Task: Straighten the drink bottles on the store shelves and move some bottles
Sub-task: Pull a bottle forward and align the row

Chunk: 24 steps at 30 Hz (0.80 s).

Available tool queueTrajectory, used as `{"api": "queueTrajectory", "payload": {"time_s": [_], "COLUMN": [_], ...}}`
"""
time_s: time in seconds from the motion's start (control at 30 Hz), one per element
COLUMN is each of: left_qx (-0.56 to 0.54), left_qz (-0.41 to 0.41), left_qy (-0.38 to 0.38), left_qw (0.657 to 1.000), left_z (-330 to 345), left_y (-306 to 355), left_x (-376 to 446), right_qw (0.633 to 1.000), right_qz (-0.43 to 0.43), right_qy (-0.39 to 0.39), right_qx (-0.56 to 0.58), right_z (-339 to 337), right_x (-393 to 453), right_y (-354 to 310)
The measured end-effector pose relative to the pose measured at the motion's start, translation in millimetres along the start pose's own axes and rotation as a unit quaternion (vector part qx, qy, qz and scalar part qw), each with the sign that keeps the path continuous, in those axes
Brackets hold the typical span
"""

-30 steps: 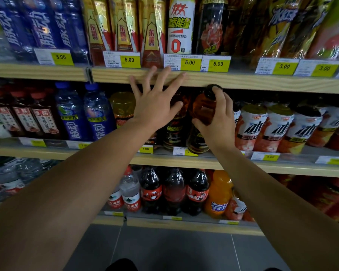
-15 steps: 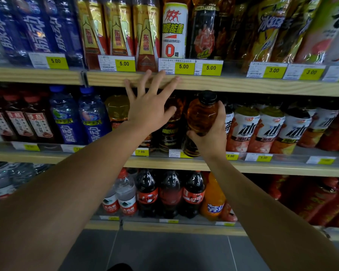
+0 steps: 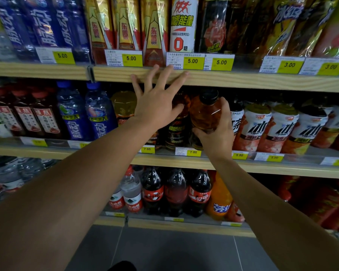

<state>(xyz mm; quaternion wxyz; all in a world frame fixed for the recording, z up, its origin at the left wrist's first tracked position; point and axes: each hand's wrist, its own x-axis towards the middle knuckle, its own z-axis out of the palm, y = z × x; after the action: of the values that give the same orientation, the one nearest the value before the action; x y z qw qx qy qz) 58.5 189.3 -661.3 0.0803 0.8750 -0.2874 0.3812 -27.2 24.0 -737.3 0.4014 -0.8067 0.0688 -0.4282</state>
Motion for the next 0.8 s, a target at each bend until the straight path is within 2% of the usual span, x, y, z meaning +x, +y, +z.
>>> {"api": "queueTrajectory", "payload": {"time_s": [0.4, 0.8], "left_qx": [0.008, -0.002], "left_qz": [-0.001, 0.001], "left_qy": [0.011, 0.016], "left_qw": [1.0, 1.0], "left_z": [0.9, 2.7], "left_y": [0.4, -0.9], "left_x": [-0.7, -1.1], "right_qw": [1.0, 0.997], "right_qz": [0.006, 0.064], "right_qy": [-0.018, -0.034], "right_qx": [-0.012, -0.041], "right_z": [26.9, 36.8], "right_x": [11.4, 32.2], "right_y": [10.0, 26.3]}}
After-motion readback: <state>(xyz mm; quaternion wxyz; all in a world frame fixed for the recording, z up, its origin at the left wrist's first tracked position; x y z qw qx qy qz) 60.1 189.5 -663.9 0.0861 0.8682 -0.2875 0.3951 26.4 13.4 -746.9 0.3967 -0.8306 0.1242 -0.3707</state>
